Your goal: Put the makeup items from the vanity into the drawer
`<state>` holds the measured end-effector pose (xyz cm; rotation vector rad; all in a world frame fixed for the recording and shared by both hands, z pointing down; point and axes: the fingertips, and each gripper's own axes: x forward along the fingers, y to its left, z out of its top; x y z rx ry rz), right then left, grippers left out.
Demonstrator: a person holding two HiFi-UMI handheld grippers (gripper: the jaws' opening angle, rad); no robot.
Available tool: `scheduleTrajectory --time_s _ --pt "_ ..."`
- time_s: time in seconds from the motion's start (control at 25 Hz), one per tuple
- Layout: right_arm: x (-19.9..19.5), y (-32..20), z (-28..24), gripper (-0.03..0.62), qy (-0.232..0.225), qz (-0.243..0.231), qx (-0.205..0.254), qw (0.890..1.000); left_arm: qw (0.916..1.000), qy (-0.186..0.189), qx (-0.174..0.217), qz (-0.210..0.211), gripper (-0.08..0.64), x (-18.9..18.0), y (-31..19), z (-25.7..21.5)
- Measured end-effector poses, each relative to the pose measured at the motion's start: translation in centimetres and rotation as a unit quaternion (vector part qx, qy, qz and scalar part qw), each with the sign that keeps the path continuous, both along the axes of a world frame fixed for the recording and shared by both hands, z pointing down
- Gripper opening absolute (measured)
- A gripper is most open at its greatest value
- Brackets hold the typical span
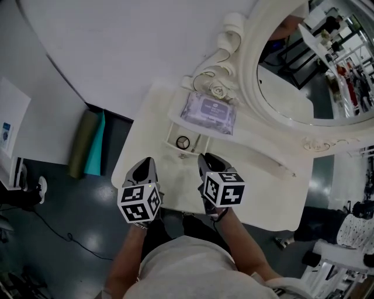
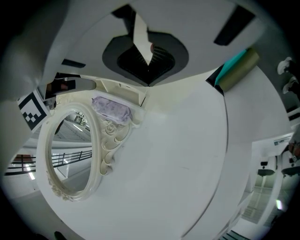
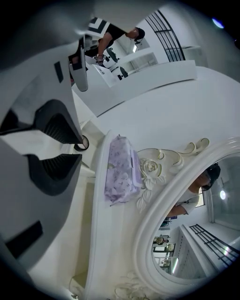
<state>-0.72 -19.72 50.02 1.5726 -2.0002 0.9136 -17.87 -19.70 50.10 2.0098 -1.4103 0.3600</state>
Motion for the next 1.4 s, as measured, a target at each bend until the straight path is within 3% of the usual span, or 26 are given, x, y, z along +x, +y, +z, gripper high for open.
scheduleTrajectory --time_s 0.44,0.76,0.96,1.4 --pt "0.6 1.9 -3.1 0.049 0.001 0.016 0.046 0.999 0.9994 0.010 0.030 0.013 0.005 0.7 1.4 -2.6" --pt "1.7 3.9 -5.2 0.029 -0.010 0.045 0.086 0.995 0.9966 0.013 0.055 0.060 0.005 2.7 2.2 -4.7" --pt "1.9 5.0 -5.1 0.025 -0.015 0.056 0.086 0.995 0.9945 0.007 0.062 0.084 0.006 3.7 2.3 -5.4" --pt "3.8 6.3 -4.9 0.023 -0.017 0.063 0.084 0.994 0.9934 0.004 0.063 0.096 0.005 5.4 2.7 -5.5"
